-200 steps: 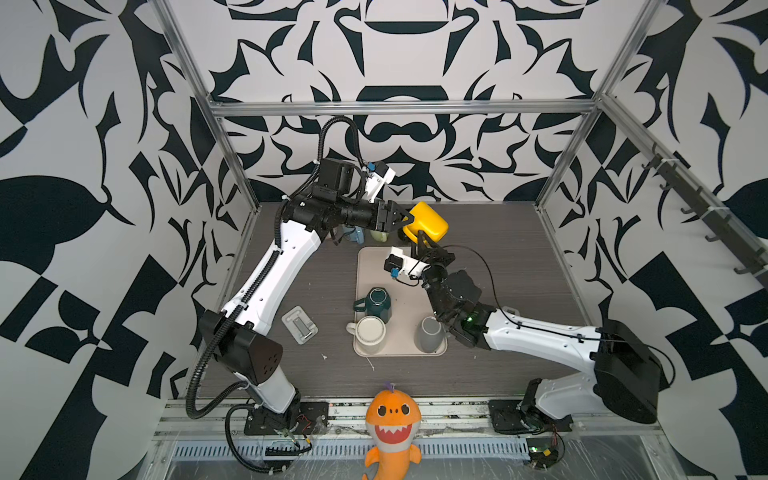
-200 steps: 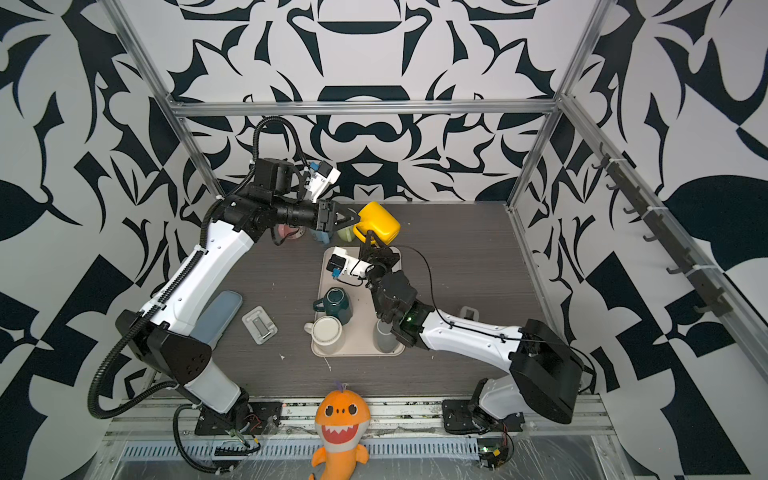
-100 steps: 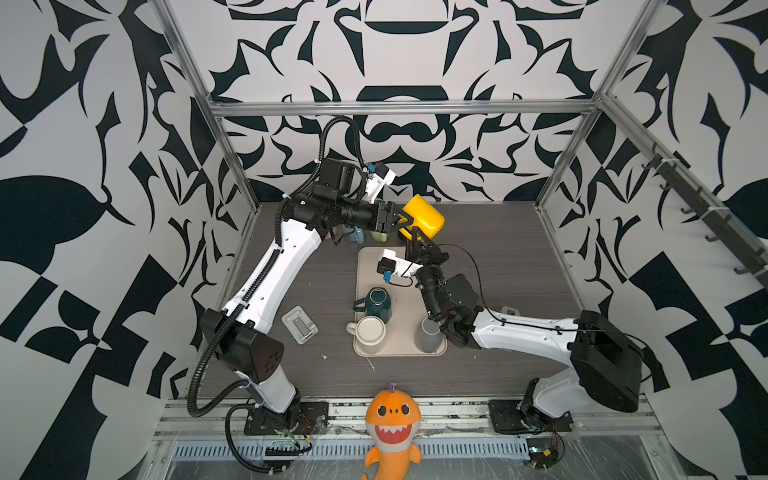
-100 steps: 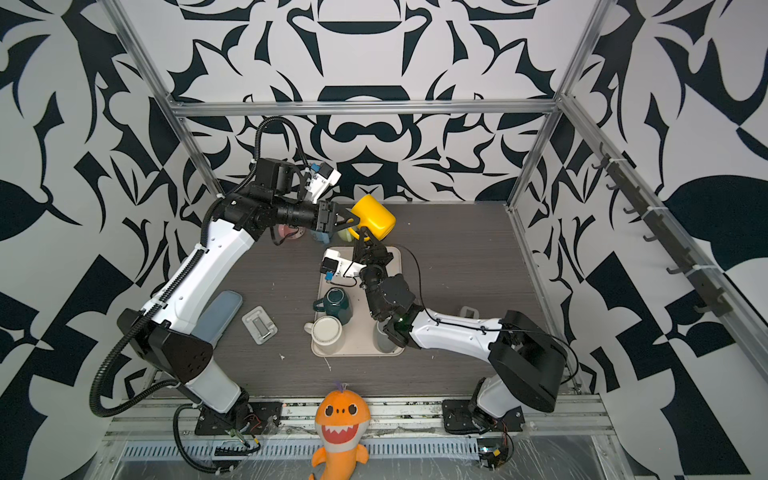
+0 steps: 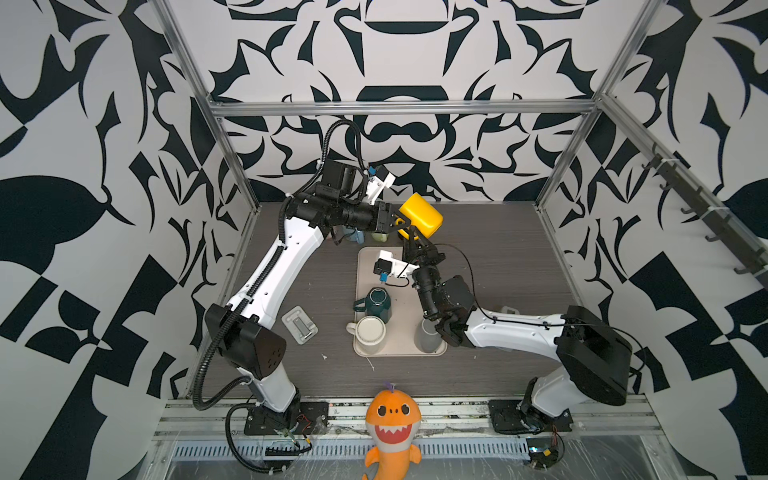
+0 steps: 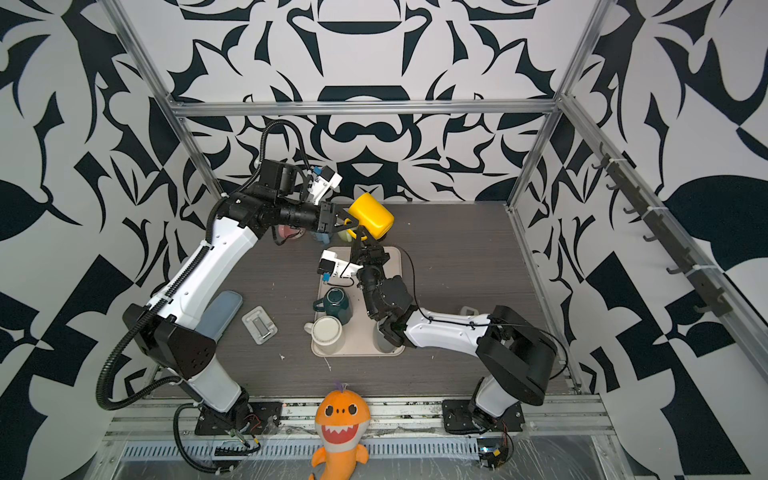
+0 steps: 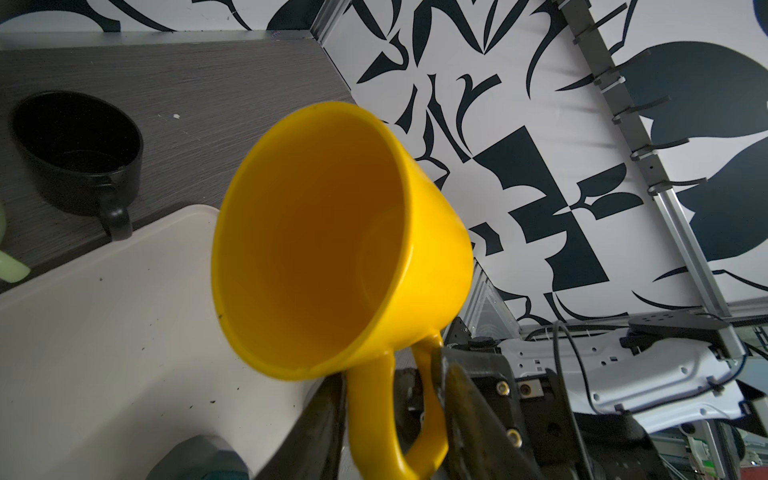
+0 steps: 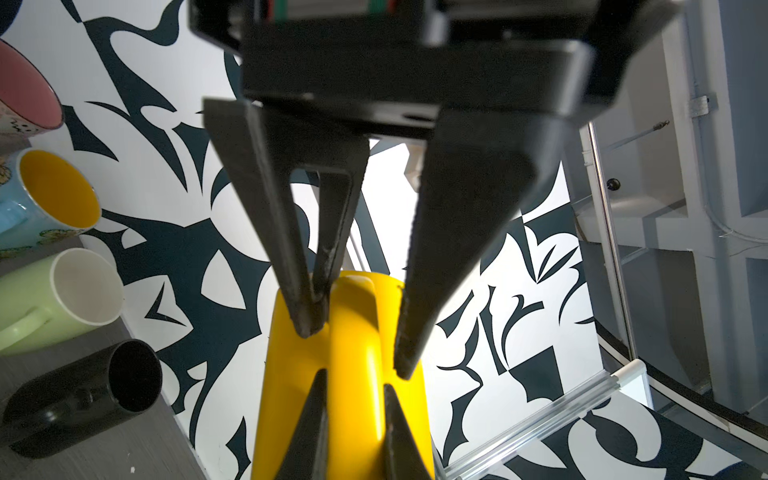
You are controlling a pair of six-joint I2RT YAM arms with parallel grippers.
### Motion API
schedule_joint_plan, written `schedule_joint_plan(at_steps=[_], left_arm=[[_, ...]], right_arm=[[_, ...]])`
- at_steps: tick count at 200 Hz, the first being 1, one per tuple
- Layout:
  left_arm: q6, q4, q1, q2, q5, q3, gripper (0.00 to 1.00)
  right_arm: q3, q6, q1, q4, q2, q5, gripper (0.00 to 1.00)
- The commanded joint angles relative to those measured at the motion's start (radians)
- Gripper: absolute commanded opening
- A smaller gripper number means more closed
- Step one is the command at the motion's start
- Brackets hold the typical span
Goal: Turn the mug right side up
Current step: 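Close the left gripper on the yellow mug's handle beside the right gripper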
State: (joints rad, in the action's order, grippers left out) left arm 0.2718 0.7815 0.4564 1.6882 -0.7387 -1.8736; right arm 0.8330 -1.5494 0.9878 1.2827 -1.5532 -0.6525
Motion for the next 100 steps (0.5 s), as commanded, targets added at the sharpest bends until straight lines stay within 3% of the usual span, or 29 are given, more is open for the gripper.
schedule_joint_plan(at_steps=[1, 52, 79, 100], left_arm=[[0.007, 0.004, -0.002, 0.014, -0.022, -0.019, 0.4], [0.02, 0.001, -0.002, 0.022, -0.034, -0.013, 0.21], [0.035, -0.001, -0.002, 0.031, -0.04, -0.011, 0.0], [0.04, -0.001, -0.002, 0.033, -0.043, 0.004, 0.0]], right_arm=[[0.065, -0.02, 0.014, 0.15, 0.036, 0.086, 0.0], [0.062, -0.024, 0.015, 0.15, 0.031, 0.103, 0.0], [0.062, -0.026, 0.018, 0.15, 0.027, 0.106, 0.0], [0.066, -0.021, 0.017, 0.15, 0.033, 0.104, 0.0]])
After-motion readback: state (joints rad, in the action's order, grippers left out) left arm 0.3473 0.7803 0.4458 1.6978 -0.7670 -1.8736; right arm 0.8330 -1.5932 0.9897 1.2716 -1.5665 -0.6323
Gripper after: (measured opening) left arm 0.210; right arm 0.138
